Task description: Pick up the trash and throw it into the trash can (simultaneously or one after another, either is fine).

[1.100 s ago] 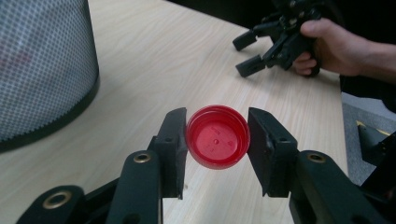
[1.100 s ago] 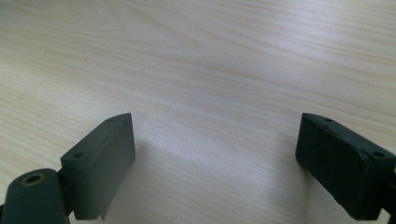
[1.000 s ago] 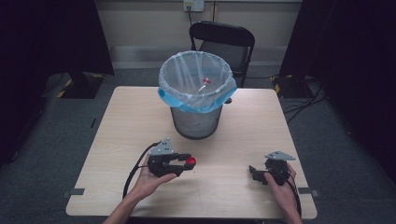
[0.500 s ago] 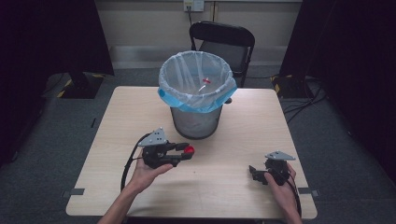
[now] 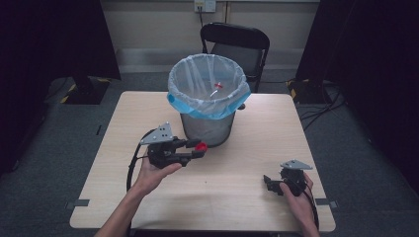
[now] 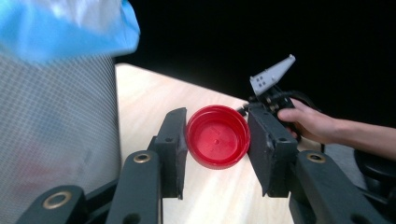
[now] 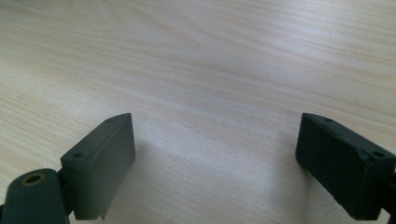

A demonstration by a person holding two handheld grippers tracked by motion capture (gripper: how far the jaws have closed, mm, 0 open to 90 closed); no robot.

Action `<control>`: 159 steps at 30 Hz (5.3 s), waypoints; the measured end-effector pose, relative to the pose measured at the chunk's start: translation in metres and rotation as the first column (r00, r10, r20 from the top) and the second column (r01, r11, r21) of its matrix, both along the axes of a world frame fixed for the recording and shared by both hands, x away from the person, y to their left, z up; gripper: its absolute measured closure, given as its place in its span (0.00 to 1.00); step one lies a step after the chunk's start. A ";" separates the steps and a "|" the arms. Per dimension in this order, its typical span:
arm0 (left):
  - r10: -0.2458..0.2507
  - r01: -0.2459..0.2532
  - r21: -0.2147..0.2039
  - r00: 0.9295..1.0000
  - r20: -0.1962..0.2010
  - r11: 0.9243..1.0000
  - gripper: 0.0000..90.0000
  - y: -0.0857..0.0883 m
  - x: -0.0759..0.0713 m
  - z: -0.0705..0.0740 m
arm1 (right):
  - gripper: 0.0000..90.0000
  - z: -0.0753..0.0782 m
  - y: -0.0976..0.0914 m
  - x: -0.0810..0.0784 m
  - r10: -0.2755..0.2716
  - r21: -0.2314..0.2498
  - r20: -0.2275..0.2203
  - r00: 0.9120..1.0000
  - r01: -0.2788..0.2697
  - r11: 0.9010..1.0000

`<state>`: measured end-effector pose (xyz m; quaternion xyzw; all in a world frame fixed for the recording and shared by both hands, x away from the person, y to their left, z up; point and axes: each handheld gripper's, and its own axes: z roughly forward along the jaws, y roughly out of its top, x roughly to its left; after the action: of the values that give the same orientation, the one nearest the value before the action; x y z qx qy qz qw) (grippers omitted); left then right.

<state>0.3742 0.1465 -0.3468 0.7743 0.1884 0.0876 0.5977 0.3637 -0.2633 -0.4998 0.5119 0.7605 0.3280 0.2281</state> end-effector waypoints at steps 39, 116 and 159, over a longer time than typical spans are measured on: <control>0.033 -0.020 -0.122 0.994 0.108 0.992 0.66 0.004 0.028 0.101 | 0.12 0.000 0.000 0.000 0.000 0.000 0.000 1.000 0.000 1.000; 0.225 -0.225 -0.034 0.974 -0.002 0.974 0.23 -0.006 0.136 0.110 | 0.12 0.000 0.000 0.000 0.000 0.000 0.000 1.000 0.000 1.000; 0.112 -0.110 -0.073 0.993 0.026 0.991 0.19 0.017 0.060 0.096 | 0.12 0.000 0.000 0.000 0.000 0.000 0.000 1.000 0.000 1.000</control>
<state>0.4347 0.1639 -0.2509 0.7394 0.2252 0.1255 0.6219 0.3636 -0.2633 -0.4998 0.5119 0.7605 0.3279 0.2282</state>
